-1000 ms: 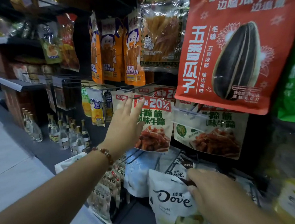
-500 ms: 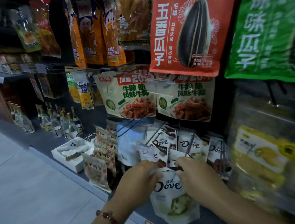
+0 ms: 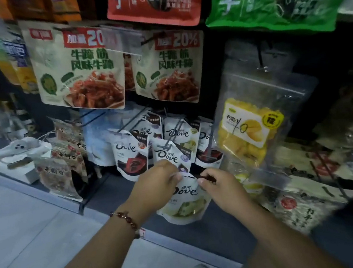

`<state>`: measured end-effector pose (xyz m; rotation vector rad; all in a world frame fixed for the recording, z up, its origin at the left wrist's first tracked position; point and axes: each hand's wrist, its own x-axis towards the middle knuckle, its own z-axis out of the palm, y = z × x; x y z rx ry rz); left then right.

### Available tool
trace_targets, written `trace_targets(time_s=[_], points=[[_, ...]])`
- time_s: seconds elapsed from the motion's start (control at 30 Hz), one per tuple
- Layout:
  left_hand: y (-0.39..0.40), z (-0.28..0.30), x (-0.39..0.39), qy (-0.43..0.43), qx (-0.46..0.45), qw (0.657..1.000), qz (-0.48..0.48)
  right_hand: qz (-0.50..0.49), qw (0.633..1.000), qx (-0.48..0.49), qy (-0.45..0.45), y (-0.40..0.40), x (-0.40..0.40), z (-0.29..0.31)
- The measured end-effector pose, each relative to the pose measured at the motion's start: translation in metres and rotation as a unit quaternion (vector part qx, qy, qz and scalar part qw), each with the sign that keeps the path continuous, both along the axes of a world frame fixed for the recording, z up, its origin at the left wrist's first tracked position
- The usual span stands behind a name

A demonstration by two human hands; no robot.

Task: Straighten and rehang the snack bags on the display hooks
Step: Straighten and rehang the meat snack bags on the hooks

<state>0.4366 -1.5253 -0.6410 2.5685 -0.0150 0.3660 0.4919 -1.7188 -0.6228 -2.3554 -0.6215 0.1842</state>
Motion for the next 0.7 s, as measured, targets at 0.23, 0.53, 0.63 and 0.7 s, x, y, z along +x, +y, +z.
trace_targets(time_s=[0.23, 0.53, 0.63, 0.7], points=[[-0.024, -0.003, 0.027, 0.009, -0.044, 0.999, 0.016, -0.057, 0.998, 0.016, -0.006, -0.016, 0.013, -0.013], [-0.044, -0.007, 0.064, -0.026, -0.109, 0.993, 0.03, -0.132, 0.988, 0.036, -0.068, -0.02, 0.034, -0.016], [-0.047, -0.008, 0.072, -0.019, -0.116, 0.992, 0.045, -0.144, 0.986, 0.029, -0.083, -0.017, 0.044, -0.019], [-0.046, -0.008, 0.076, -0.004, -0.11, 0.992, 0.053, -0.145, 0.986, 0.016, -0.075, -0.013, 0.05, -0.021]])
